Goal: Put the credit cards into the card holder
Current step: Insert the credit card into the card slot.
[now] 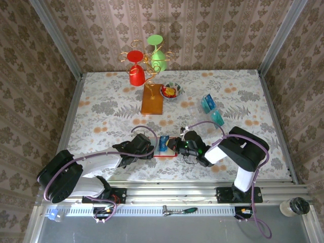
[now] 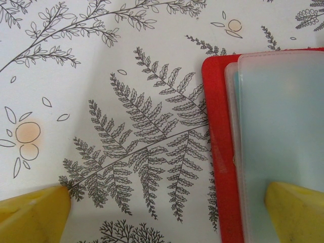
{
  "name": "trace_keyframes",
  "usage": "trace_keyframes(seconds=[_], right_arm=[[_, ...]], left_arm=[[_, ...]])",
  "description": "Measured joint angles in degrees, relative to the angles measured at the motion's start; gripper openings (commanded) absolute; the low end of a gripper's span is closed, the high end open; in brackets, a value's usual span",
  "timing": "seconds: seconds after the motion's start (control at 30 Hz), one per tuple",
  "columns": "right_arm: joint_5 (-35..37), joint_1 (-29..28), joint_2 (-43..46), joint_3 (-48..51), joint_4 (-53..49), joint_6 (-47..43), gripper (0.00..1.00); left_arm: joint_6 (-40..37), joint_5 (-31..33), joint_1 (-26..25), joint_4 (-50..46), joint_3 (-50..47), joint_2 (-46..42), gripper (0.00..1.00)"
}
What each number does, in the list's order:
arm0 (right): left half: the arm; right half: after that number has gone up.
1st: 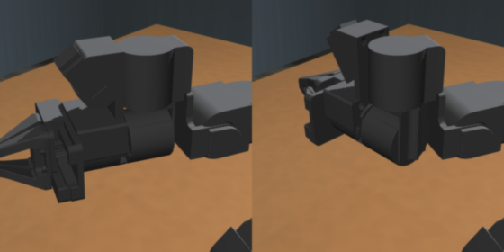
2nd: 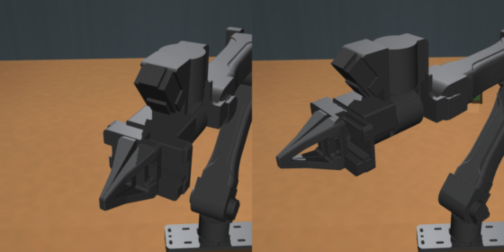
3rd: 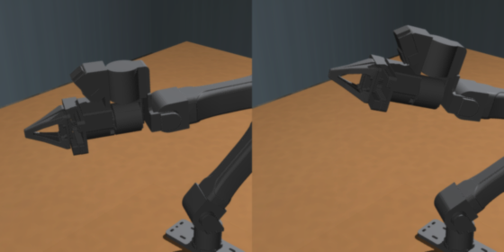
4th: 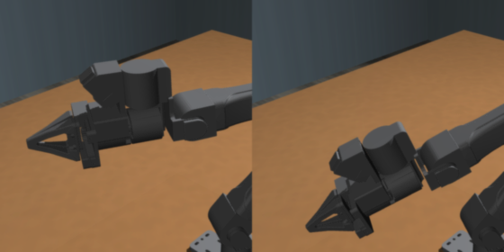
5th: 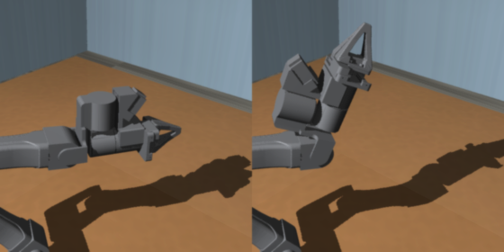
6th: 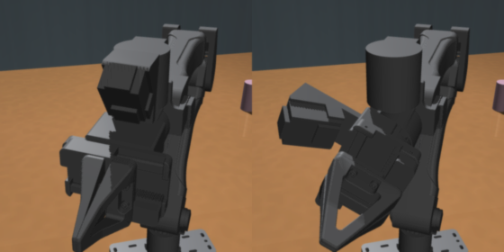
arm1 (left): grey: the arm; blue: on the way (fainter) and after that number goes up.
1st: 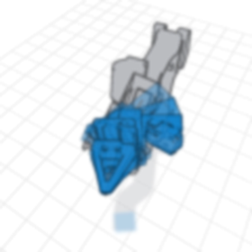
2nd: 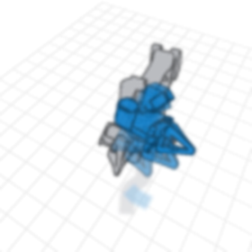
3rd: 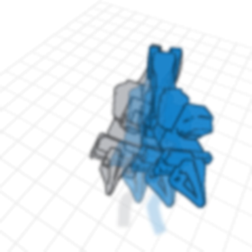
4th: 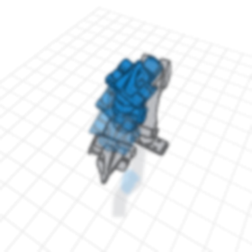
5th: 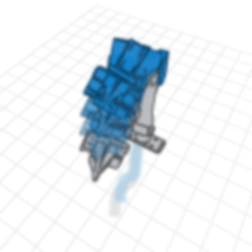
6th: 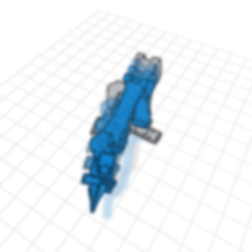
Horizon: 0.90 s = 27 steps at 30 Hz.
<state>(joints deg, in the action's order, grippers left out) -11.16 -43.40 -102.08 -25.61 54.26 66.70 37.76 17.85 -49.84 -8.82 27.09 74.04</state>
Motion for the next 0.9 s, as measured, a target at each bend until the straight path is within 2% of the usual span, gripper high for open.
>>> trace_keyframes(seconds=[0.9], right_arm=[[0.0, -0.9, 0.0, 1.8, 1.5, 0.2, 0.00]], left_arm=[[0.0, 0.0, 0.0, 0.0, 0.0, 0.0, 1.00]])
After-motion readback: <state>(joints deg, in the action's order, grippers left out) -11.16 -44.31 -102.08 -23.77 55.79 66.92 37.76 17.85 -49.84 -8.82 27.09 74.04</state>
